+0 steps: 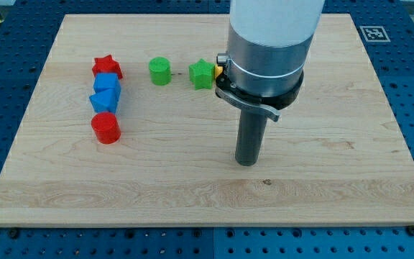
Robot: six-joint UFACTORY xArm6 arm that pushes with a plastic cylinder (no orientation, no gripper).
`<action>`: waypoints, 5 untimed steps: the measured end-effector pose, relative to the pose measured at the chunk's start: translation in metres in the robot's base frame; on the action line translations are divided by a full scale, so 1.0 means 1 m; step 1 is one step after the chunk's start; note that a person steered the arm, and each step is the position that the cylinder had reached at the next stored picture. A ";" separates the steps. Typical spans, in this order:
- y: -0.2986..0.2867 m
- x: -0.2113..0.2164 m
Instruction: Move the green star to the bottom of the hexagon
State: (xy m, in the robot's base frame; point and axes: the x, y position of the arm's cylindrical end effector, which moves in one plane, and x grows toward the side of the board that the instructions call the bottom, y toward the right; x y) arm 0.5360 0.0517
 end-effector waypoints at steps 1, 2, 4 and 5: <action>0.000 0.000; -0.012 -0.009; -0.031 -0.058; -0.042 -0.062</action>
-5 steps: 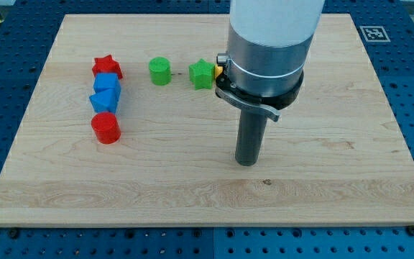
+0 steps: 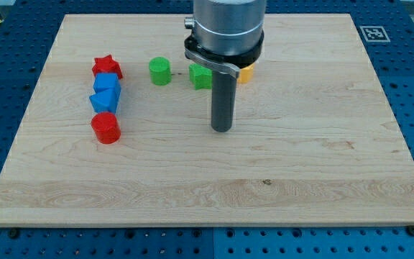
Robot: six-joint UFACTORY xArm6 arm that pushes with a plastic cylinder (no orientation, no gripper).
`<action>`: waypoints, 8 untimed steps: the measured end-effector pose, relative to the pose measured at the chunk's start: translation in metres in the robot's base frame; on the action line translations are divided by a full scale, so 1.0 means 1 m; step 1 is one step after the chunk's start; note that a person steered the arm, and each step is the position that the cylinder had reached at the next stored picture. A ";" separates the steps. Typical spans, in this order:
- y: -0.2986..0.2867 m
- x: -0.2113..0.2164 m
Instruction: Move the green star to the bottom of the hexagon
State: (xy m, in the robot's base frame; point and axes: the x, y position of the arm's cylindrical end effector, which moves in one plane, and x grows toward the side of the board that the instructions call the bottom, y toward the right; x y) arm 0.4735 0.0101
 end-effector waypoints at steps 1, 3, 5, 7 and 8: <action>-0.011 -0.013; 0.017 -0.077; 0.089 -0.112; 0.115 -0.112; 0.084 -0.096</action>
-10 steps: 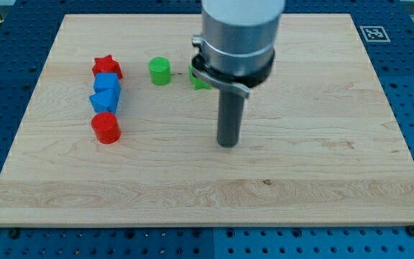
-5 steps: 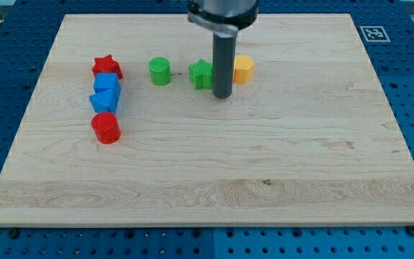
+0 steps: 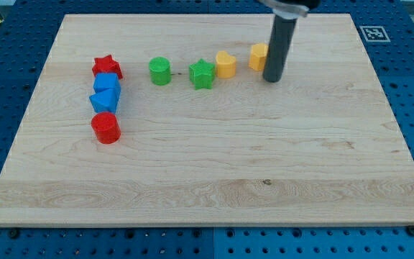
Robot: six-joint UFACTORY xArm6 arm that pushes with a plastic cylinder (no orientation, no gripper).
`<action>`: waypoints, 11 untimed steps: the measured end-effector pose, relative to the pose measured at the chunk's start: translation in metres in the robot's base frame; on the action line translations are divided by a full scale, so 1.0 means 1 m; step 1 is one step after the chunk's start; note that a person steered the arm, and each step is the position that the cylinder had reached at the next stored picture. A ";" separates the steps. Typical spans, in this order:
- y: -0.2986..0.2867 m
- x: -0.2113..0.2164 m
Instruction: Move the green star to the bottom of the hexagon
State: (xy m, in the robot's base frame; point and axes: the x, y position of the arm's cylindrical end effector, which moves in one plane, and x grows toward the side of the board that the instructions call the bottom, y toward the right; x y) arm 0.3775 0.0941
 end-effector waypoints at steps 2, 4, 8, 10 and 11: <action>-0.081 0.010; -0.127 -0.002; -0.186 0.015; -0.220 -0.035; -0.205 -0.044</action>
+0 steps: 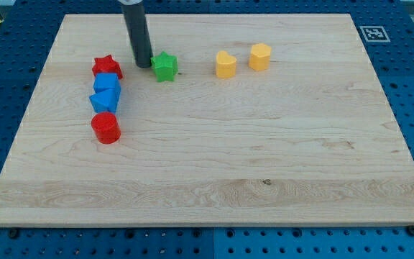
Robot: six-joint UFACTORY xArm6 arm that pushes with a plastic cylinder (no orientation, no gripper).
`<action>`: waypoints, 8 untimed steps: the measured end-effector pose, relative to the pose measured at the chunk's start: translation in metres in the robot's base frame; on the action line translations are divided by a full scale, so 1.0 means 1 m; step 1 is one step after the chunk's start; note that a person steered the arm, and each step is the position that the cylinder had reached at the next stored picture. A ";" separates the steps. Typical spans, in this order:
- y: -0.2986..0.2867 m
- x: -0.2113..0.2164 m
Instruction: Move the green star to the bottom of the hexagon
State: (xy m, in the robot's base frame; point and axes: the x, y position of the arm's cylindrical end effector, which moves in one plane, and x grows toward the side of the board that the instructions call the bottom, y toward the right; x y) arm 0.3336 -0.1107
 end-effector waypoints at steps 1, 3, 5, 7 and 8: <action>0.009 0.000; -0.007 0.000; 0.034 0.006; 0.062 0.052; 0.062 0.084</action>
State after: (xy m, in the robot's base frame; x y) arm 0.4176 -0.0492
